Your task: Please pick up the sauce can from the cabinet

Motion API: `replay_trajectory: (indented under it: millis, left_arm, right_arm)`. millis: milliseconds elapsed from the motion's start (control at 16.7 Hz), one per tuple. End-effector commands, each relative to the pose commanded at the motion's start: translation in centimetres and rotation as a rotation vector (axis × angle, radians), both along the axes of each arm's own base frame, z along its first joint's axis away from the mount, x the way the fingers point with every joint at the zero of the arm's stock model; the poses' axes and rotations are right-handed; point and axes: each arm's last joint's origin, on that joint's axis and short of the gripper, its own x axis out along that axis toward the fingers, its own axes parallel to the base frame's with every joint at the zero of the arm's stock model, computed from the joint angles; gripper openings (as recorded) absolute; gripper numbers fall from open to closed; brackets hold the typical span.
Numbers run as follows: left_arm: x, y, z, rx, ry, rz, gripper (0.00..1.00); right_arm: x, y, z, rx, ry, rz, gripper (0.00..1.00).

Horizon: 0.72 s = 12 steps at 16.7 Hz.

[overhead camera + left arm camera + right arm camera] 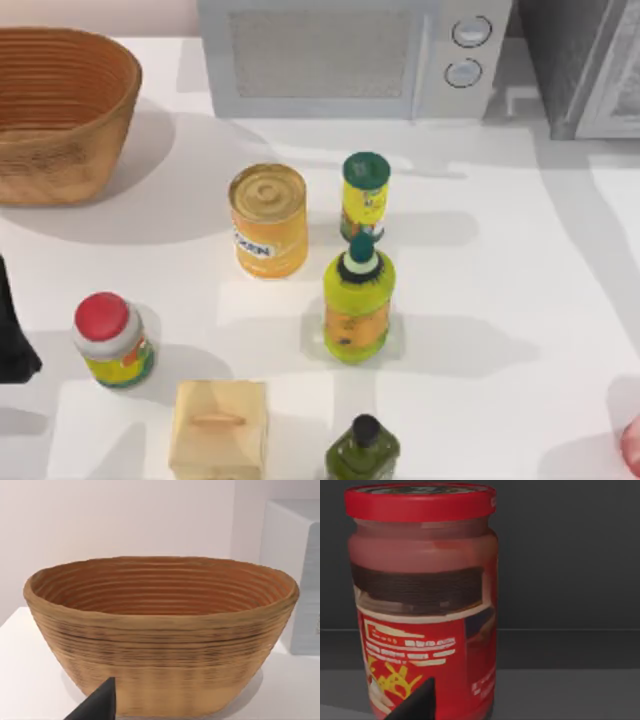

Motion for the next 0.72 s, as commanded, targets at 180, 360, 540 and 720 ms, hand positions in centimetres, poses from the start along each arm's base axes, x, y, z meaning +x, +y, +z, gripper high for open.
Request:
replay_trajectory:
  millis: [180,360,540,720]
  left_arm:
    - [0.0,0.0,0.0,0.0,0.0,0.0,1.0]
    - [0.0,0.0,0.0,0.0,0.0,0.0,1.0]
    - [0.0,0.0,0.0,0.0,0.0,0.0,1.0]
    - [0.0,0.0,0.0,0.0,0.0,0.0,1.0]
  right_arm:
    - [1.9,2.5,0.0,0.002,0.005,-0.002,1.0]
    - [3.4,5.0,-0.3,0.001,0.012,-0.003,1.0]
    - [3.7,5.5,-0.4,0.001,0.013,-0.004,1.0]
    - [3.8,5.4,-0.5,0.0,0.016,-0.005,1.0]
